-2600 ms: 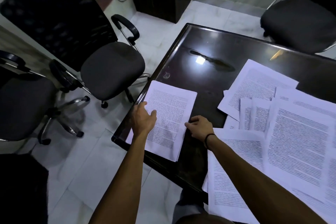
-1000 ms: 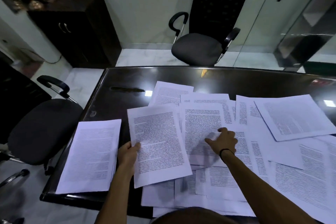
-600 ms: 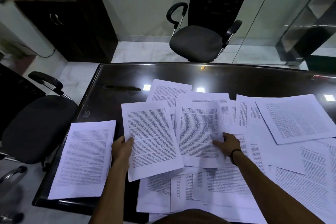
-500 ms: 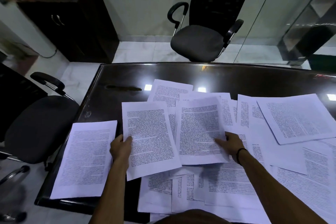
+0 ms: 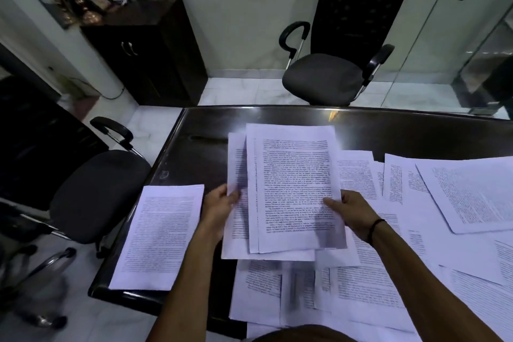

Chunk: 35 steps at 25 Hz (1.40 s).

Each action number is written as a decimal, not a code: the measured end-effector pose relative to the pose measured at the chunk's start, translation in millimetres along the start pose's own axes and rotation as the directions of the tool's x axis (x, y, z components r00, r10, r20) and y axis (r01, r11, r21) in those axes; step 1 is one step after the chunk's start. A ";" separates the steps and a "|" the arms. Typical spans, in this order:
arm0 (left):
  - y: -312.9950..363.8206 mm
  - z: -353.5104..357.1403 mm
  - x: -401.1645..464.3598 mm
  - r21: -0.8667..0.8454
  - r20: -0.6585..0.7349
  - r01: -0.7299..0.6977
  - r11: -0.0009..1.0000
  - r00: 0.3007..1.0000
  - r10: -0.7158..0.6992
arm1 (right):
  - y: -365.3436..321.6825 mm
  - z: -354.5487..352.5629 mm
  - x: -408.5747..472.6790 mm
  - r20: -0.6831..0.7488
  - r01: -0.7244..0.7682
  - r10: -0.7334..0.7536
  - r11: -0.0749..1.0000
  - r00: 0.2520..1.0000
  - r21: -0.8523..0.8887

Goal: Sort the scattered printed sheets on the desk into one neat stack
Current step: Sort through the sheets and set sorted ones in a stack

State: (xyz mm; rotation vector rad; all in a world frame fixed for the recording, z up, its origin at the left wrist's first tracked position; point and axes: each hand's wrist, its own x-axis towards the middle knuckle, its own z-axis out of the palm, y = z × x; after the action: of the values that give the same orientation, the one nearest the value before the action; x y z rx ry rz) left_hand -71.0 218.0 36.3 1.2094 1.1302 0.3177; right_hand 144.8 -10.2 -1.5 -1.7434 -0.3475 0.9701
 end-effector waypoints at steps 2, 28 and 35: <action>-2.0 7.5 -7.3 -0.101 0.081 0.050 0.994 0.996 -0.042 | -1.0 14.1 -0.5 -0.057 0.011 -0.012 1.000 0.998 -0.021; -7.6 2.5 -26.7 -0.461 0.390 0.371 0.806 0.901 -0.192 | -23.1 30.8 -20.9 0.278 -0.229 0.203 0.971 0.939 0.062; -13.2 3.0 -22.9 -0.438 0.281 0.240 0.866 0.952 -0.122 | -6.0 50.4 -13.7 0.211 -0.152 0.136 0.986 0.968 0.061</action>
State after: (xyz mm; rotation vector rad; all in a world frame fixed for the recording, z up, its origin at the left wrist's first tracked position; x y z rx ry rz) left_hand -83.7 194.6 36.6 0.6829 0.8760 0.2680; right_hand 99.8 16.4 4.4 -1.6188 -0.3144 1.2594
